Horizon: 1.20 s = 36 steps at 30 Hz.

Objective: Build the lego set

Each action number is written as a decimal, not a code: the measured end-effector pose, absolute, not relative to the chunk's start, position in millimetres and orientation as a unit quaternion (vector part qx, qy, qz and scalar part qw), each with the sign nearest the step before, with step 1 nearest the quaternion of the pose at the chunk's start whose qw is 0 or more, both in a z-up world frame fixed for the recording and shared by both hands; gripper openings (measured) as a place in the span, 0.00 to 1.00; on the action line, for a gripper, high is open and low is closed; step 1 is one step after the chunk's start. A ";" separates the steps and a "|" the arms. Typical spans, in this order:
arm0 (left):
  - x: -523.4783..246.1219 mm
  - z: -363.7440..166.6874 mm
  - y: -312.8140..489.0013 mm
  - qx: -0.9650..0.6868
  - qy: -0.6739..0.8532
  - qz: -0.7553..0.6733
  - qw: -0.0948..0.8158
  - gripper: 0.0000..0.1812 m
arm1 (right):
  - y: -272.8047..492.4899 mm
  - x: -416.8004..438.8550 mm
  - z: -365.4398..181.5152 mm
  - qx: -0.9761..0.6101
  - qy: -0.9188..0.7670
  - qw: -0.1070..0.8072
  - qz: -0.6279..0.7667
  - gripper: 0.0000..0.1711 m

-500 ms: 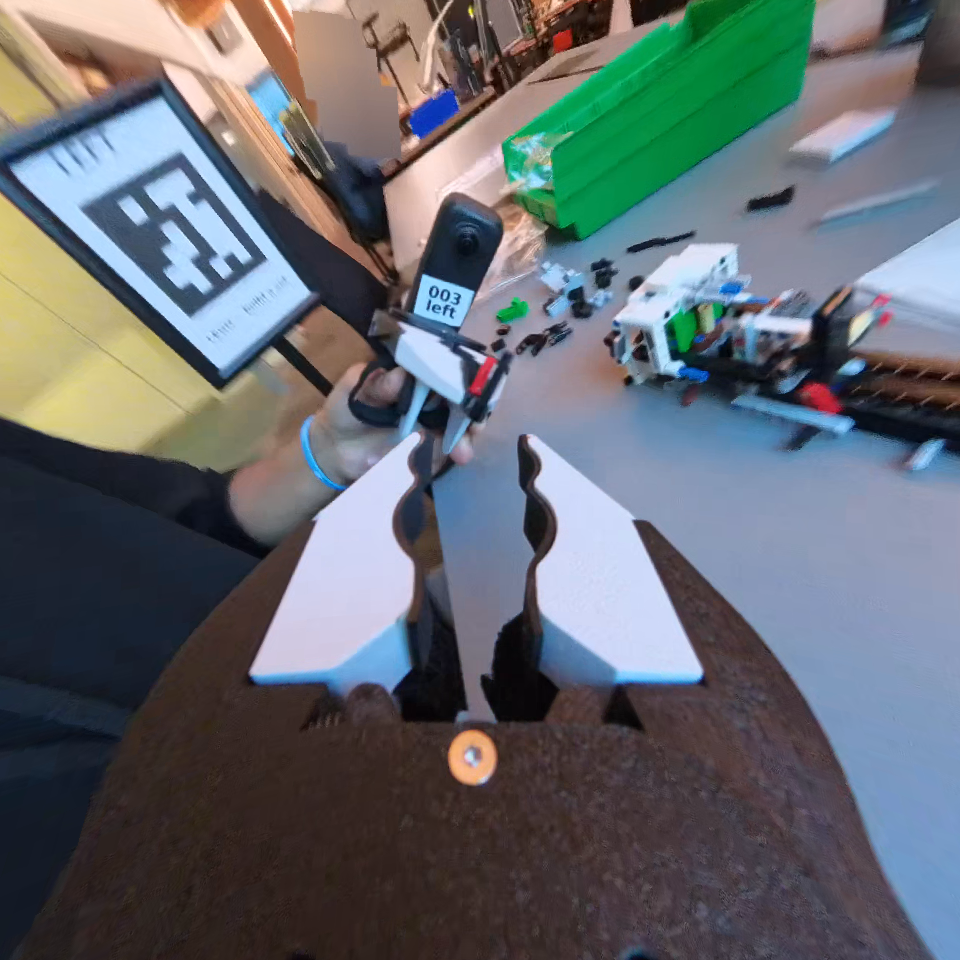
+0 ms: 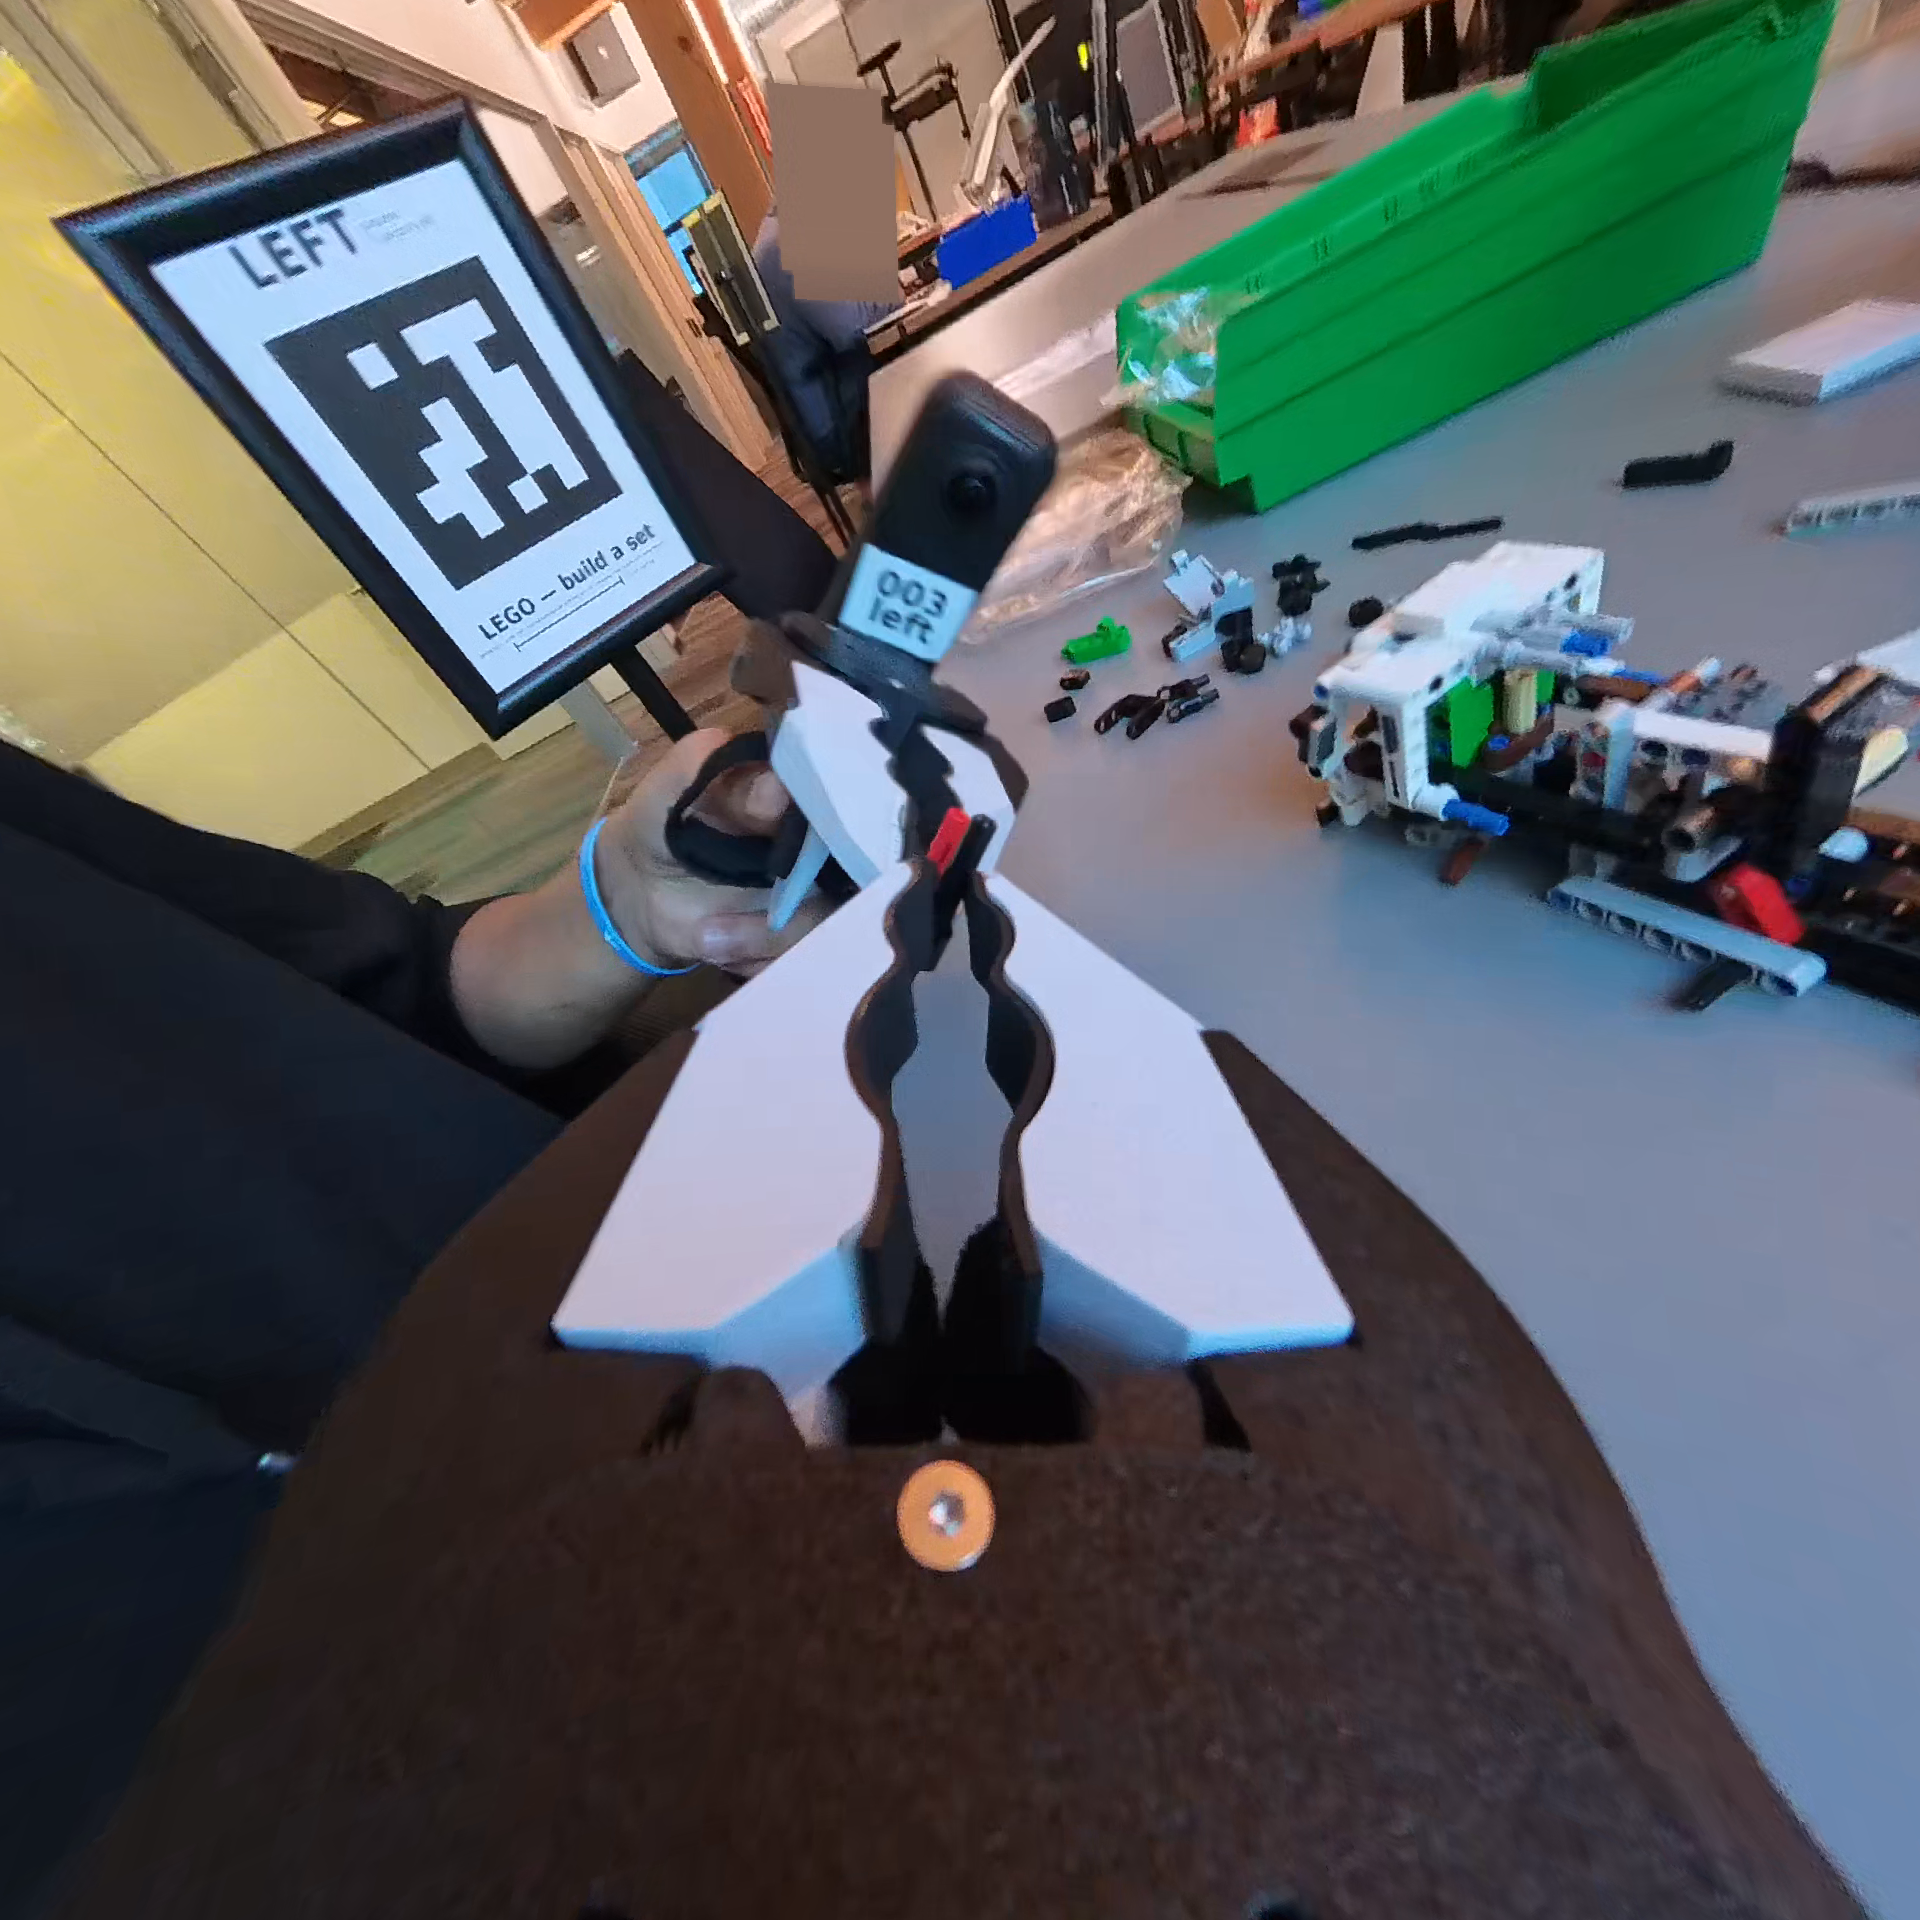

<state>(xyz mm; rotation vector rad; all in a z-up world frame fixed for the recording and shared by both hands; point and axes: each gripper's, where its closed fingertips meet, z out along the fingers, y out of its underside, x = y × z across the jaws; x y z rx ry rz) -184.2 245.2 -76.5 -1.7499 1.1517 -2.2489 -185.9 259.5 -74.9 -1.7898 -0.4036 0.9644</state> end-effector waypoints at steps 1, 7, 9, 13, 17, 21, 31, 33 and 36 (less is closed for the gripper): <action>-181.9 -77.9 246.7 -0.573 0.391 -0.718 0.057 0.03 | 261.0 -183.6 -76.9 -0.746 -0.161 0.503 0.406 0.03; -165.0 -89.7 277.2 -0.596 0.455 -0.627 0.211 0.03 | 279.9 -126.3 -85.8 -0.771 -0.110 0.545 0.311 0.19; -158.6 -92.0 291.1 -0.605 0.457 -0.599 0.257 0.04 | 282.6 -95.0 -95.5 -0.793 -0.098 0.559 0.223 0.20; -147.1 -101.2 317.2 -0.629 0.473 -0.516 0.339 0.04 | 273.9 -62.2 -114.1 -0.826 -0.090 0.547 0.104 0.19; -135.7 -111.0 324.3 -0.614 0.524 -0.455 0.376 0.04 | 263.4 -35.9 -127.4 -0.837 -0.057 0.544 0.024 0.13; -115.9 -102.4 316.8 -0.606 0.501 -0.516 0.339 0.04 | 259.8 -26.5 -135.0 -0.841 -0.004 0.537 0.072 0.13; -73.3 -122.1 313.7 -0.620 0.525 -0.510 0.284 0.04 | 284.6 -0.7 -150.7 -0.856 0.037 0.505 0.106 0.12; -67.8 -120.0 312.2 -0.623 0.519 -0.521 0.266 0.04 | 288.1 2.5 -149.7 -0.855 0.034 0.507 0.106 0.12; -61.4 -117.2 314.2 -0.621 0.519 -0.524 0.265 0.04 | 287.4 2.6 -153.6 -0.863 0.025 0.493 0.113 0.11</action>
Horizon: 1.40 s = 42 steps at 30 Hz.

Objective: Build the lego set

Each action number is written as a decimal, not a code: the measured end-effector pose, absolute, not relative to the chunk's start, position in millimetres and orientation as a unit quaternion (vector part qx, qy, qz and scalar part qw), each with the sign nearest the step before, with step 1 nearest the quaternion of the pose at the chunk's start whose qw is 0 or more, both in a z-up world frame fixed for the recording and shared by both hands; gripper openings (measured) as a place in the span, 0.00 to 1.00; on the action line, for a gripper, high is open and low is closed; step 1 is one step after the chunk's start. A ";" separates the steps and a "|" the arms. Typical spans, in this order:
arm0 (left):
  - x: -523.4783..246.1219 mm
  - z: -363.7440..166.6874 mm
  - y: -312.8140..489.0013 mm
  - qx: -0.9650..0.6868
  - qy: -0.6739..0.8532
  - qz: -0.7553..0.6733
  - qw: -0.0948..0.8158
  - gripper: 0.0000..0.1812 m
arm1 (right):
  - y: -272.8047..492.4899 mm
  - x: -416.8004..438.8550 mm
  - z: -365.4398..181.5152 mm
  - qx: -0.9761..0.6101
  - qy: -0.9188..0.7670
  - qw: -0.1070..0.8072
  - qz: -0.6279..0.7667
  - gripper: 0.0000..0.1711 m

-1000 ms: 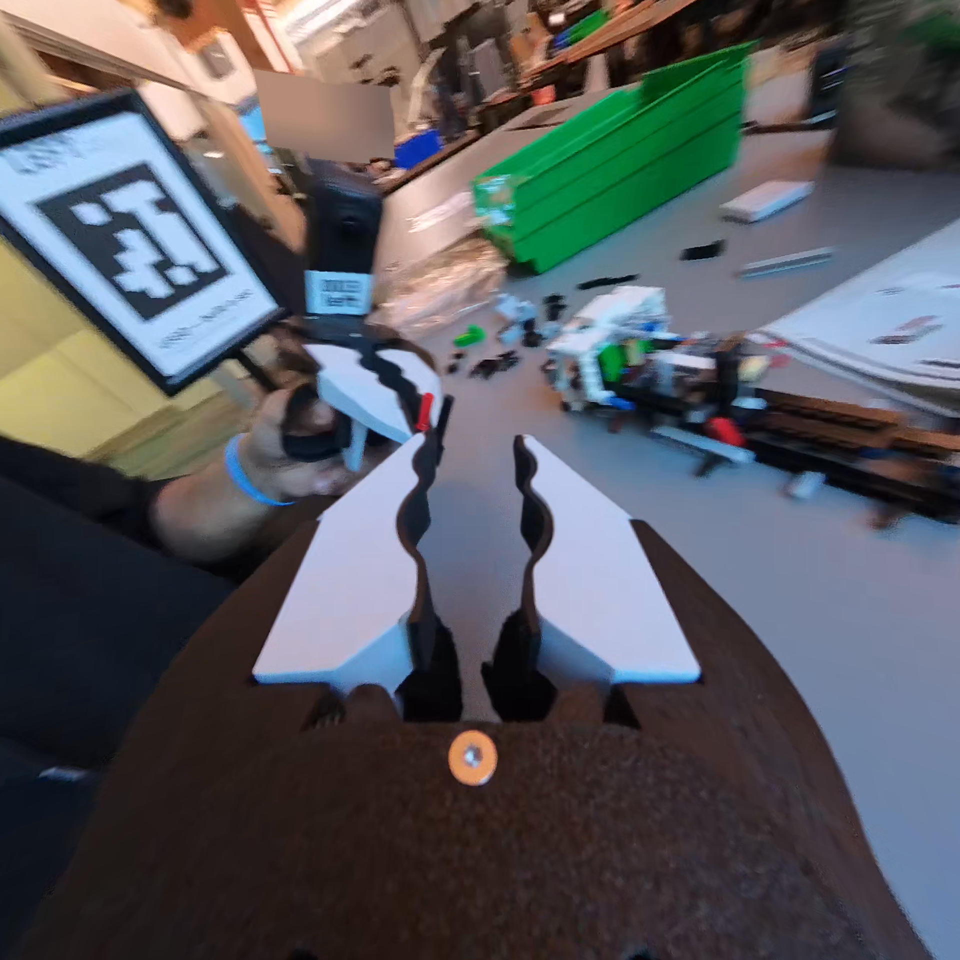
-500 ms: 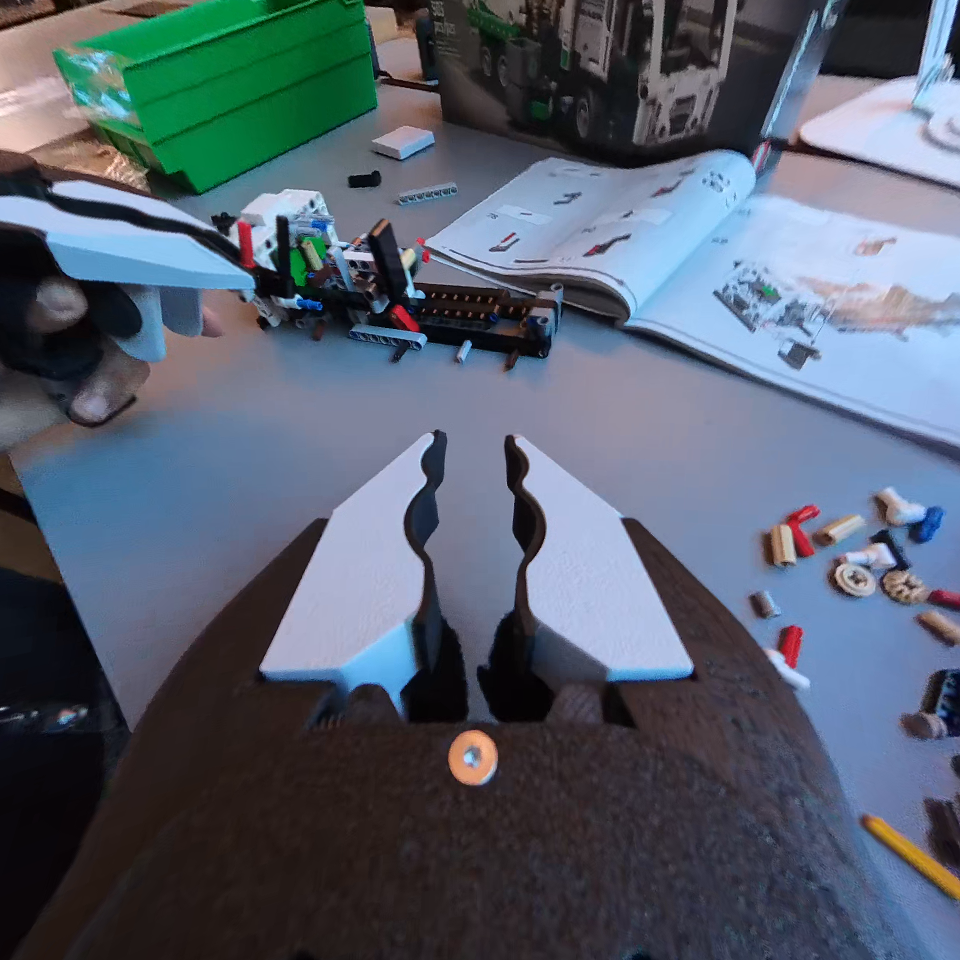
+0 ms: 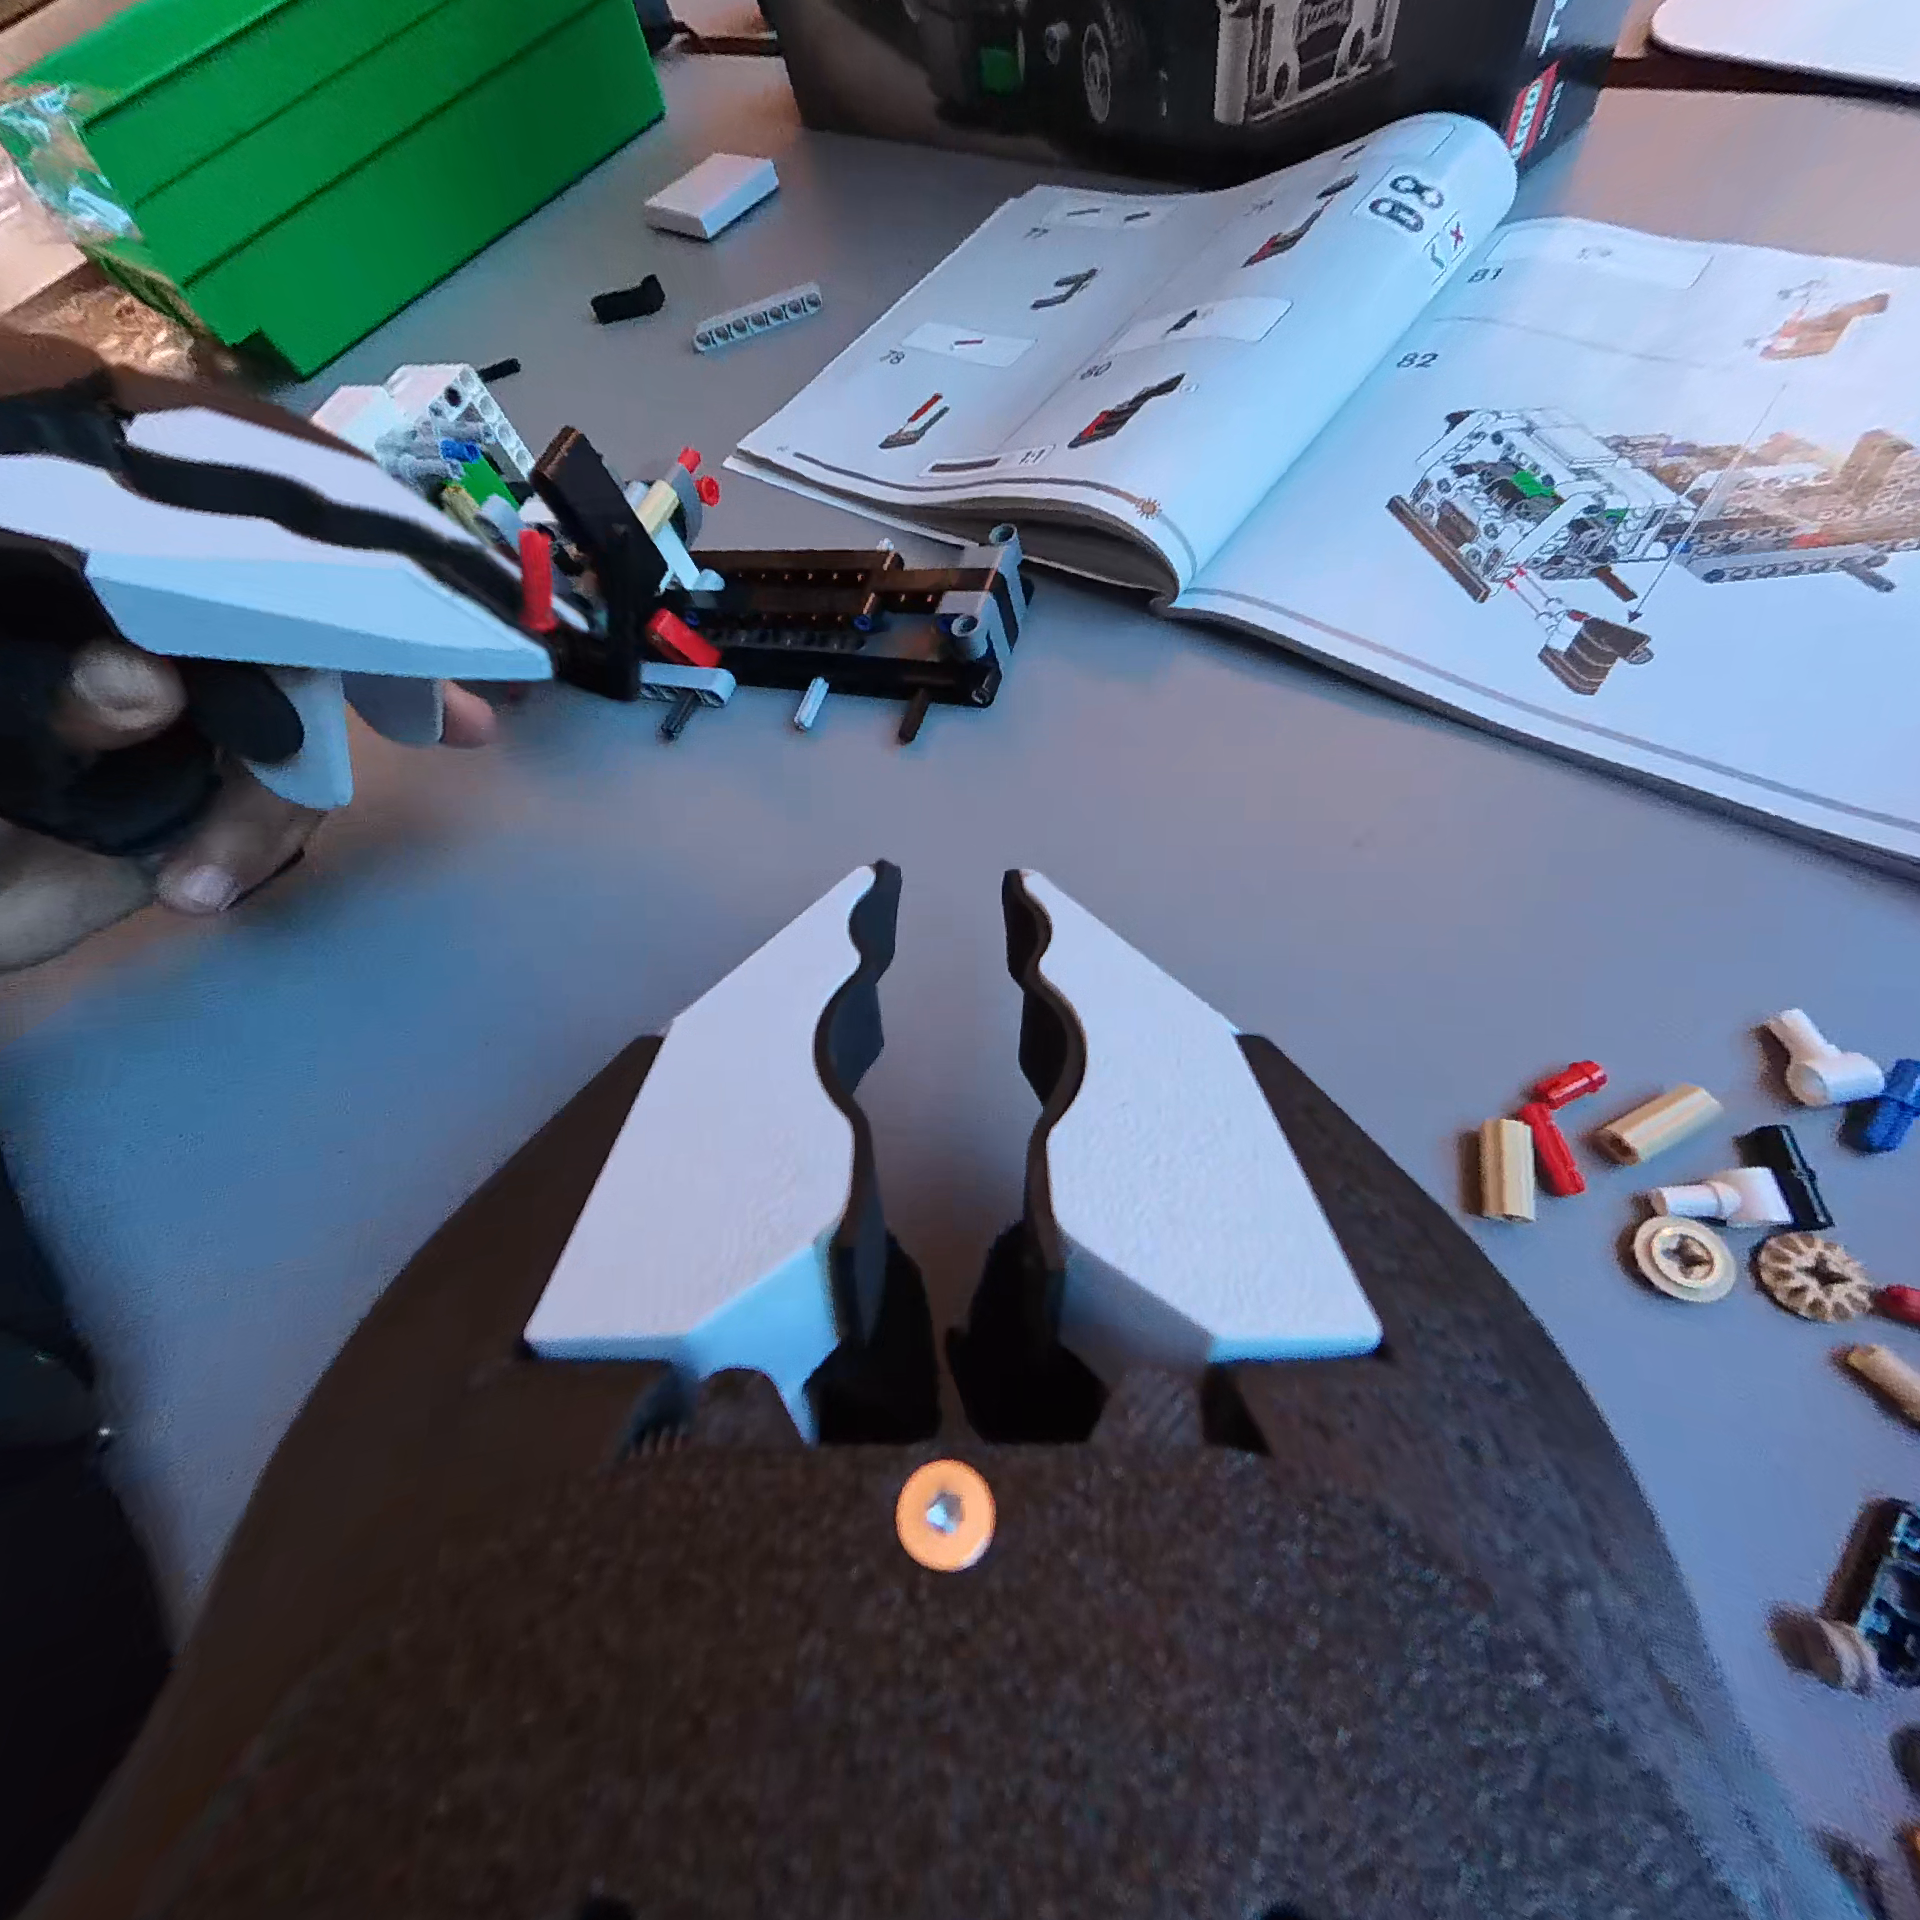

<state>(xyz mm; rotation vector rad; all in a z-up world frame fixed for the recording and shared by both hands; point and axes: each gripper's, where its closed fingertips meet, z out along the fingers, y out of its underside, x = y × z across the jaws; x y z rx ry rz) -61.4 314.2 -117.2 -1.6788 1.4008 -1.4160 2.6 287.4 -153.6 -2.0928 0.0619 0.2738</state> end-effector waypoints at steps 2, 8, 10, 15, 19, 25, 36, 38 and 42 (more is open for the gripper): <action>-58.8 -118.7 316.5 -0.620 0.526 -0.516 0.270 0.04 | 283.2 4.1 -154.1 -0.866 0.022 0.489 0.107 0.11; -56.9 -129.1 311.7 -0.618 0.547 -0.498 0.268 0.04 | 228.0 69.8 -154.8 -0.875 0.140 0.464 0.007 0.15; -54.5 -131.6 305.3 -0.616 0.549 -0.504 0.254 0.04 | 200.2 95.6 -160.2 -0.881 0.167 0.439 -0.054 0.19; -50.4 -132.0 295.3 -0.606 0.564 -0.507 0.239 0.04 | 182.4 96.5 -158.9 -0.873 0.187 0.449 -0.037 0.18; -60.7 -132.1 294.2 -0.610 0.567 -0.497 0.245 0.04 | 188.5 95.0 -159.4 -0.880 0.160 0.443 -0.056 0.18; -76.1 -130.7 291.6 -0.613 0.557 -0.501 0.249 0.04 | 182.5 93.6 -159.1 -0.887 0.150 0.432 -0.067 0.16; -99.3 -99.5 240.3 -0.480 0.590 -0.617 0.202 0.03 | 242.3 -97.1 -86.2 -0.755 -0.108 0.545 0.350 0.15; -105.6 -97.8 238.0 -0.468 0.598 -0.617 0.209 0.03 | 243.5 -102.1 -88.3 -0.757 -0.136 0.540 0.342 0.12; -115.4 -102.1 235.8 -0.467 0.613 -0.597 0.224 0.03 | 247.8 -112.1 -87.8 -0.752 -0.156 0.542 0.340 0.02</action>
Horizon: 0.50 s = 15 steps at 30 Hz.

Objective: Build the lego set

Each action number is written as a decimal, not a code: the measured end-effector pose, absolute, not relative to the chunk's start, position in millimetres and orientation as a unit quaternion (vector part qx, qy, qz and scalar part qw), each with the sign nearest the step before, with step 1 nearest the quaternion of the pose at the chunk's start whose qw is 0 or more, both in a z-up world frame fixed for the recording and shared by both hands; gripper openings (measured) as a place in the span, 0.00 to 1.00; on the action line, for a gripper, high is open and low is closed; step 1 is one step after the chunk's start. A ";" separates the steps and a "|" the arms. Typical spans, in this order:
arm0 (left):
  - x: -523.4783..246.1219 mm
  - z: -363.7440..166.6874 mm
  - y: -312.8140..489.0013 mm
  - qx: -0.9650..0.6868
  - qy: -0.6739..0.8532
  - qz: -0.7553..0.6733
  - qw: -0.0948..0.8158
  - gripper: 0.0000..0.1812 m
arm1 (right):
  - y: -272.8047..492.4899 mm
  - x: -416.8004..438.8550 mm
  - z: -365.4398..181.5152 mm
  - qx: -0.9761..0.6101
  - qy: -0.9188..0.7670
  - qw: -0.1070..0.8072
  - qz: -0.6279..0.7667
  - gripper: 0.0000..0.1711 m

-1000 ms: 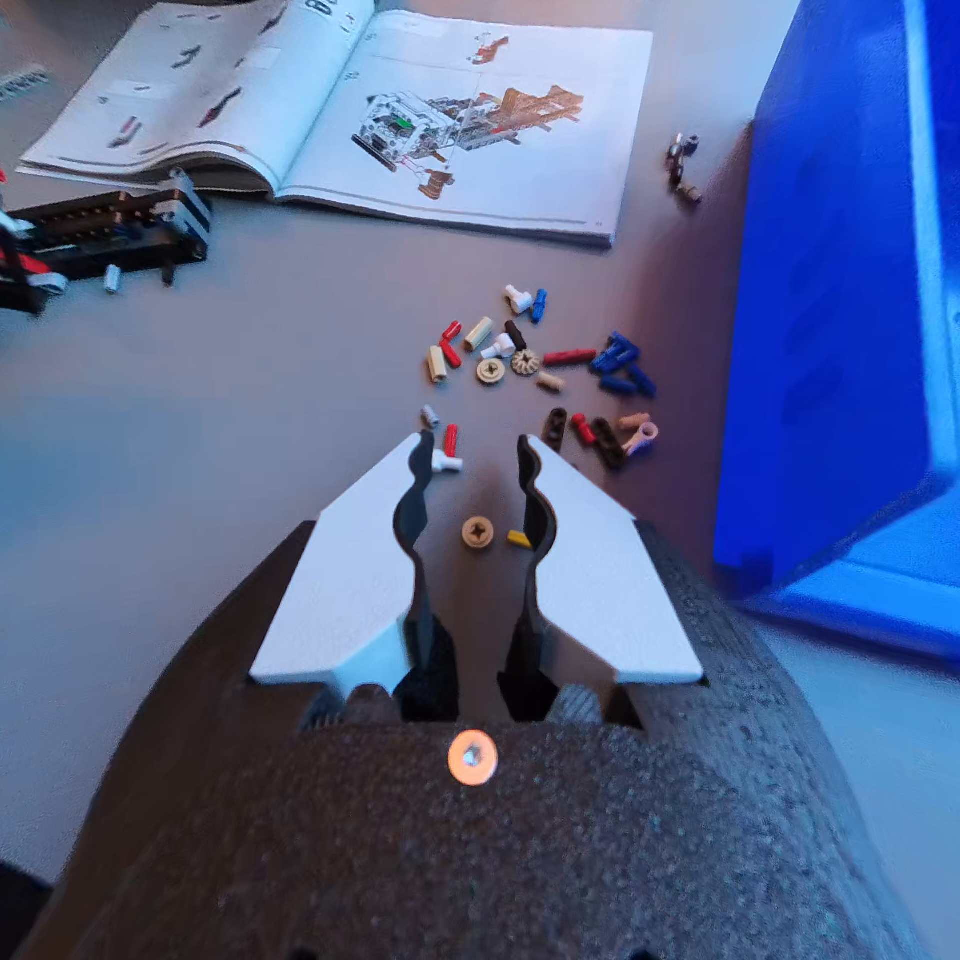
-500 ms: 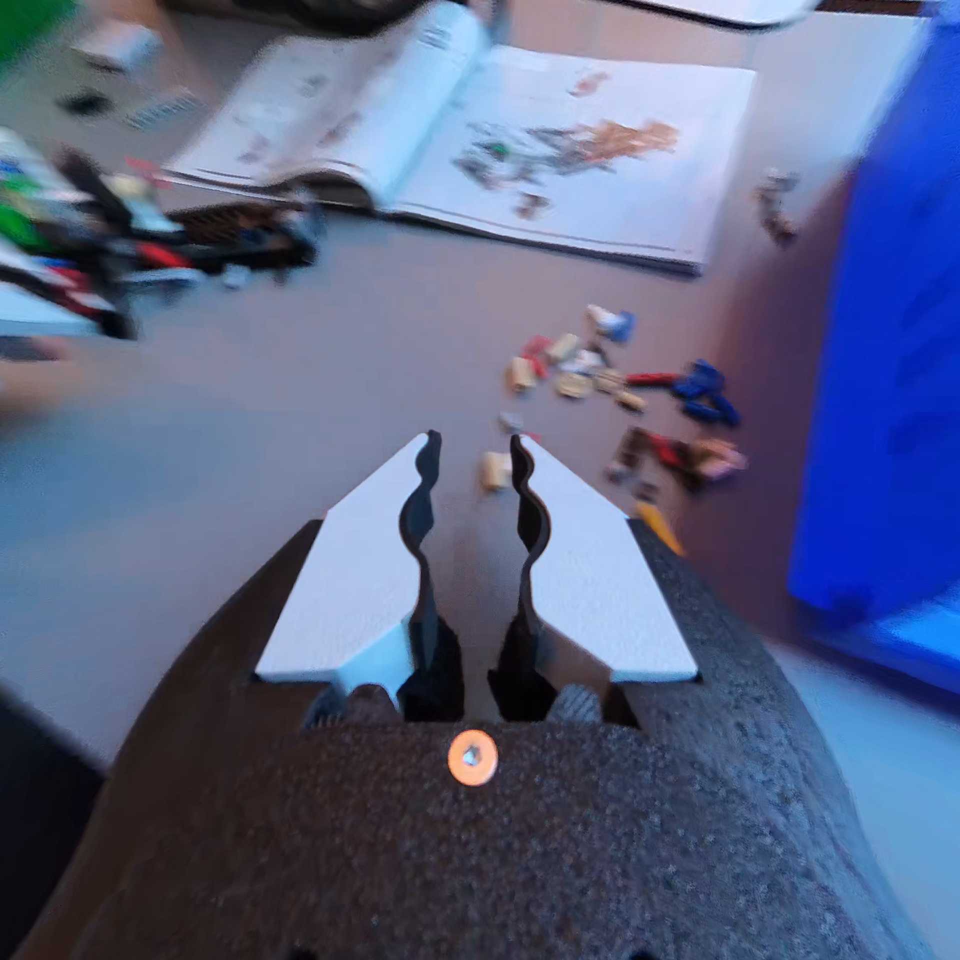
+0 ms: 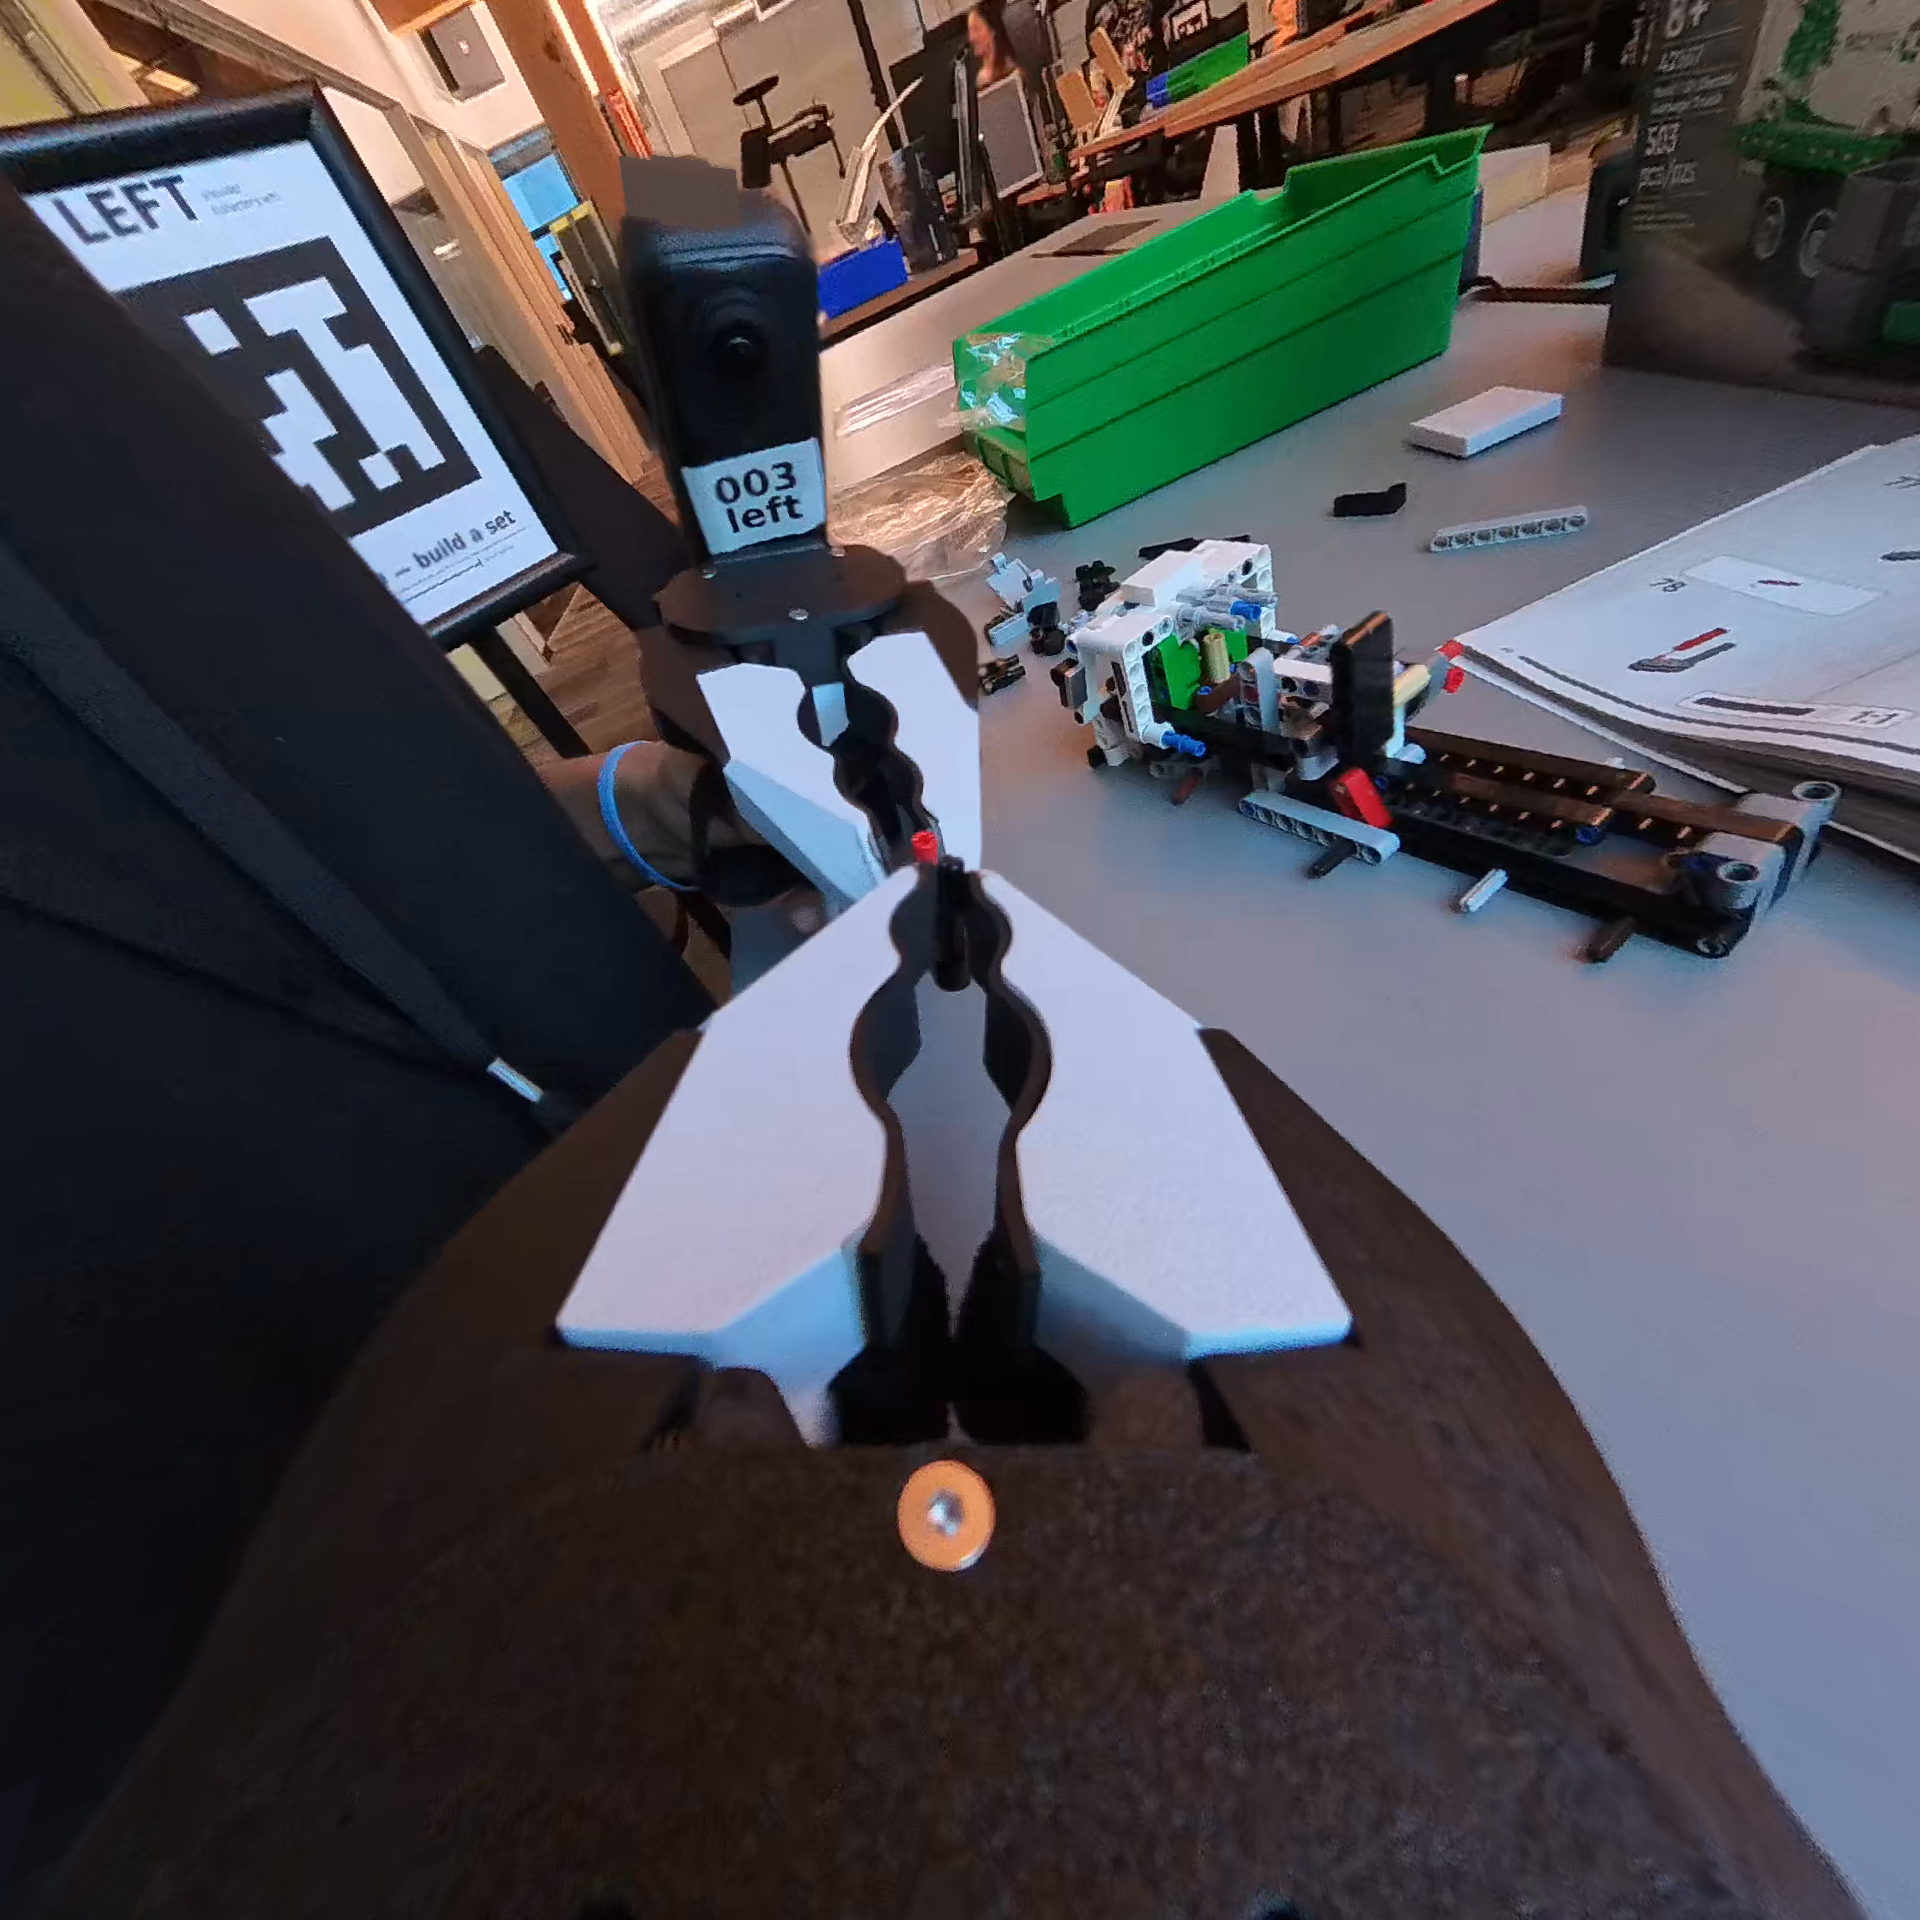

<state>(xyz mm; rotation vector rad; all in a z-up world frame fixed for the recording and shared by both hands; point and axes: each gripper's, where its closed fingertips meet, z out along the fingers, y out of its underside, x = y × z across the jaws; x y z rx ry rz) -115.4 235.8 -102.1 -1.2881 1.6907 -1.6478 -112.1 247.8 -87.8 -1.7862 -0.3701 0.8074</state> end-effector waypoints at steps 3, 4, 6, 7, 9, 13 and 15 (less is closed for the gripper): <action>-118.7 -108.0 244.9 -0.497 0.604 -0.574 0.241 0.04 | 253.6 -114.4 -94.6 -0.762 -0.156 0.543 0.317 0.02; -119.2 -112.0 251.0 -0.516 0.599 -0.560 0.247 0.07 | 256.5 -113.6 -98.3 -0.767 -0.152 0.545 0.302 0.02; -124.0 -116.7 262.4 -0.543 0.588 -0.539 0.263 0.12 | 261.4 -110.0 -108.9 -0.782 -0.142 0.542 0.273 0.02; -128.4 -117.0 267.4 -0.550 0.582 -0.533 0.273 0.11 | 264.7 -104.5 -118.7 -0.798 -0.134 0.534 0.246 0.02; -140.5 -116.4 274.3 -0.558 0.573 -0.528 0.285 0.10 | 268.5 -96.4 -138.1 -0.825 -0.138 0.514 0.190 0.02; -171.1 -110.9 294.0 -0.582 0.536 -0.525 0.312 0.09 | 274.4 -92.5 -150.9 -0.850 -0.143 0.488 0.138 0.02; -191.6 -107.1 310.6 -0.604 0.516 -0.510 0.331 0.09 | 275.4 -92.7 -158.6 -0.865 -0.143 0.464 0.127 0.02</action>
